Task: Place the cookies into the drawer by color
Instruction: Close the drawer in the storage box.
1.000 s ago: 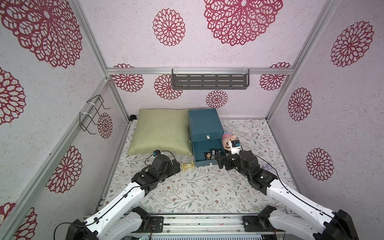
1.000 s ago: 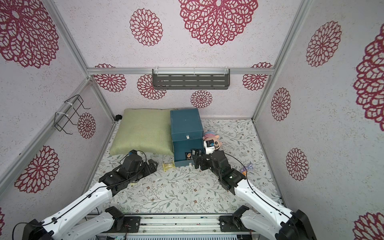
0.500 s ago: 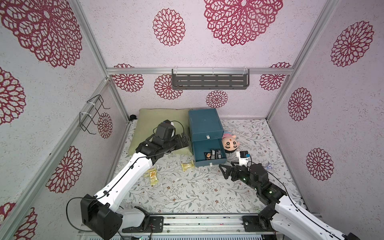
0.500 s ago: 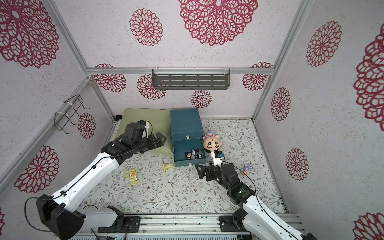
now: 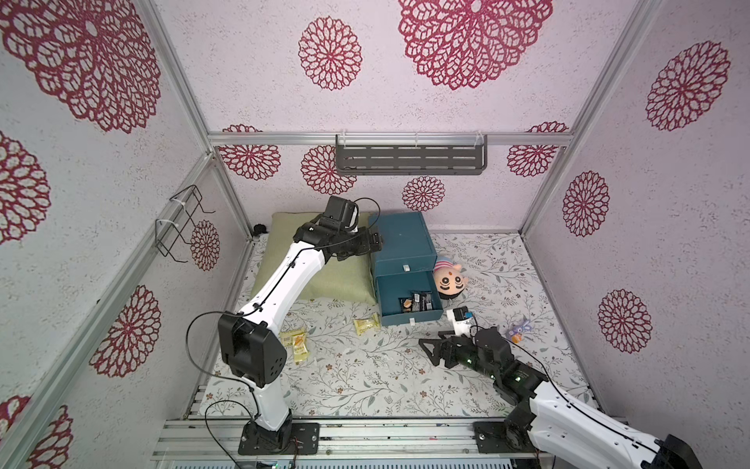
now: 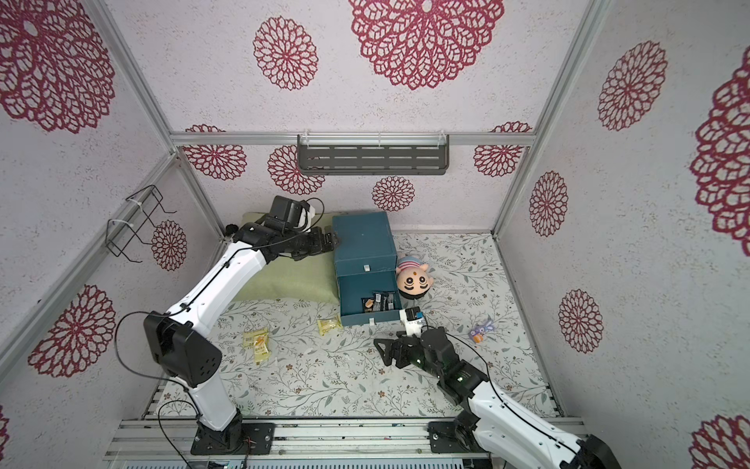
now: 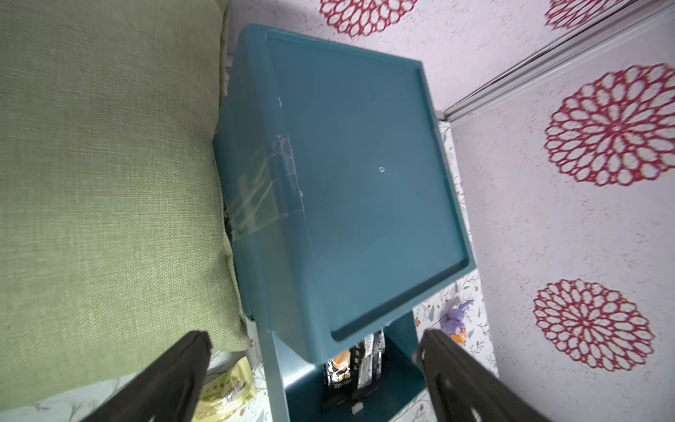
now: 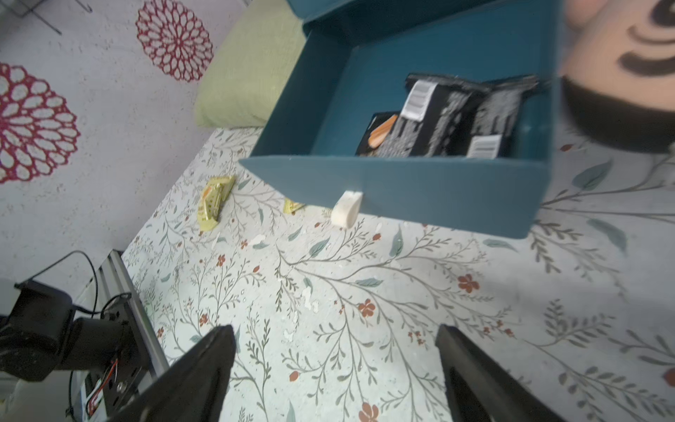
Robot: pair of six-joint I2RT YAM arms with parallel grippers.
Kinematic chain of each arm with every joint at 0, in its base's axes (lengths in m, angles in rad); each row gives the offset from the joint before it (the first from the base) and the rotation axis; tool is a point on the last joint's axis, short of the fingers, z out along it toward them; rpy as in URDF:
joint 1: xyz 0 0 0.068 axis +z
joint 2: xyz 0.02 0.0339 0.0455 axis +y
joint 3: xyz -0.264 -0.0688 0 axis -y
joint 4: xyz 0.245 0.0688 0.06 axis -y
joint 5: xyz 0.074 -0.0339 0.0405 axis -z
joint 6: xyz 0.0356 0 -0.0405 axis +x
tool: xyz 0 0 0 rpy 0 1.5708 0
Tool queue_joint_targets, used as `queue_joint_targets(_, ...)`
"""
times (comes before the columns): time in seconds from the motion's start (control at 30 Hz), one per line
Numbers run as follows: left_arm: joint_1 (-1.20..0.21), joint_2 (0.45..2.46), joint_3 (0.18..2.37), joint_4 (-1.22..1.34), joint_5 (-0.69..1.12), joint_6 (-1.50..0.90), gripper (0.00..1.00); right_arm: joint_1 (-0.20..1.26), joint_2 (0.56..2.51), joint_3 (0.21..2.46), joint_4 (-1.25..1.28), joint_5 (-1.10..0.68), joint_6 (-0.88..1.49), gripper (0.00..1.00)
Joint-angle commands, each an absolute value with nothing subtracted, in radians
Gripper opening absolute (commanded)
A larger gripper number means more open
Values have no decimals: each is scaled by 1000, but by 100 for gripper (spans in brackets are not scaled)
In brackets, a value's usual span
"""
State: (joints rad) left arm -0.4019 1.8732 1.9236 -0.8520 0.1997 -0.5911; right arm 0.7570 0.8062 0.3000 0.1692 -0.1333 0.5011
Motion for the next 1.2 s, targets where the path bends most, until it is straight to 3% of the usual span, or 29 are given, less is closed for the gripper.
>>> queue_joint_targets(0.0, -369, 1991, 2036, -967, 214, -552, 99, 824, 852, 311, 226, -58, 508, 91)
queue_joint_targets(0.1, -349, 2074, 2114, -1013, 234, -549, 100, 868, 910, 320, 247, -28, 506, 90)
queue_joint_targets(0.43, -336, 2142, 2088, -988, 277, -561, 93, 891, 1004, 347, 290, 22, 517, 86)
queue_joint_targets(0.77, -337, 2149, 2059, -969, 318, -573, 75, 891, 1083, 441, 290, 162, 533, 68)
queue_joint_targets(0.87, -338, 2155, 2054, -961, 326, -576, 71, 887, 1107, 464, 299, 214, 541, 58)
queue_joint_targets(1.07, -341, 2169, 2052, -961, 340, -579, 71, 839, 1169, 504, 342, 245, 557, 42)
queue_joint_targets(1.17, -344, 2170, 2052, -961, 340, -575, 71, 804, 1212, 527, 374, 218, 557, 41)
